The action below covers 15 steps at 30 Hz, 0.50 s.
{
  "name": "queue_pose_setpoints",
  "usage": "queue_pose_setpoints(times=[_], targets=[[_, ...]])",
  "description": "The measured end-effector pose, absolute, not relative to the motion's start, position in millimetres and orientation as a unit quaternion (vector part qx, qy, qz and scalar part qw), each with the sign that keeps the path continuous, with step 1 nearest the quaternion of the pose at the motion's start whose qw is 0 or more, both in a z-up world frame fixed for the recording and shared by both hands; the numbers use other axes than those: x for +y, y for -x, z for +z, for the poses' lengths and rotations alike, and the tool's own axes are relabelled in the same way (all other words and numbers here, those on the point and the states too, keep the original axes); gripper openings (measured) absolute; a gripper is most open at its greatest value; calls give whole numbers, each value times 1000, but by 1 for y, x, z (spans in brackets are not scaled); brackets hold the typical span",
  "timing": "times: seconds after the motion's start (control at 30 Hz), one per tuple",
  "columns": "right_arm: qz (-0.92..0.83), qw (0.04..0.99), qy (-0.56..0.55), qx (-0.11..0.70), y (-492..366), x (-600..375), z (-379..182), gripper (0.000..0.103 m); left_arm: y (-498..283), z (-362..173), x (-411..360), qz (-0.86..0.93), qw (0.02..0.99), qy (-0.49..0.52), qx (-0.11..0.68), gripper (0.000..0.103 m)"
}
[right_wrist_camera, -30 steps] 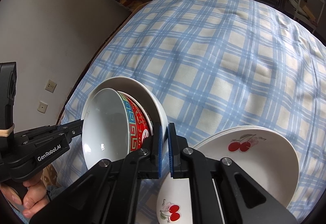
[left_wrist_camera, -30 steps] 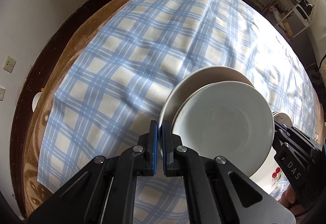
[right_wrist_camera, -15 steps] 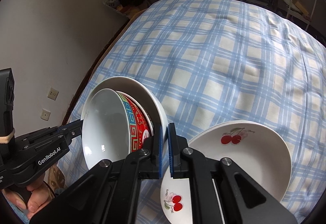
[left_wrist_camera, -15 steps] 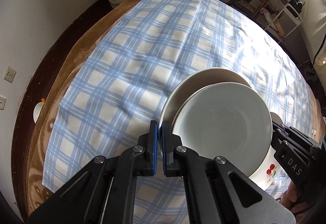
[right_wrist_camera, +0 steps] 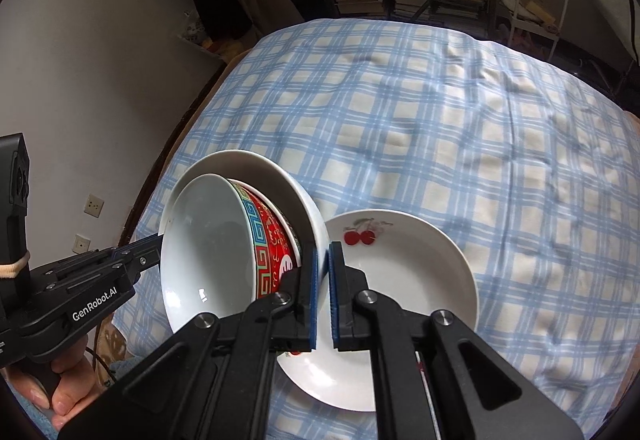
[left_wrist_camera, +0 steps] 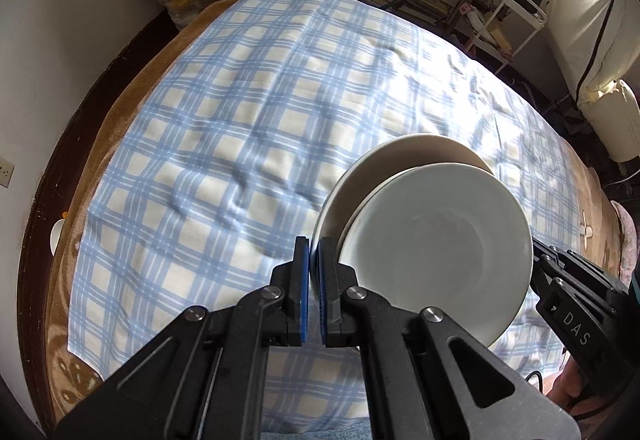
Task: Organize plates and bowls
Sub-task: 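Carry the nested bowl stack onto the cherry plate stack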
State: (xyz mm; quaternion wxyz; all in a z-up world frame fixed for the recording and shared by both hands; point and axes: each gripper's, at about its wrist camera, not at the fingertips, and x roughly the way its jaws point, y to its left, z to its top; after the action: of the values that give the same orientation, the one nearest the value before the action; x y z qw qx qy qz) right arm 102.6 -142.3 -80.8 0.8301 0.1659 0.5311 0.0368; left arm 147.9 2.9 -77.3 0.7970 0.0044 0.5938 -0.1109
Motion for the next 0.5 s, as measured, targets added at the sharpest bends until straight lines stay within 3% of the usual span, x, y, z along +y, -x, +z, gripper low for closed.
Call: queue_pose_setpoints(times=[0.5], targets=[[-15, 811, -177, 557, -49, -193, -112, 8, -107, -124, -52, -138, 769, -15, 624, 1]])
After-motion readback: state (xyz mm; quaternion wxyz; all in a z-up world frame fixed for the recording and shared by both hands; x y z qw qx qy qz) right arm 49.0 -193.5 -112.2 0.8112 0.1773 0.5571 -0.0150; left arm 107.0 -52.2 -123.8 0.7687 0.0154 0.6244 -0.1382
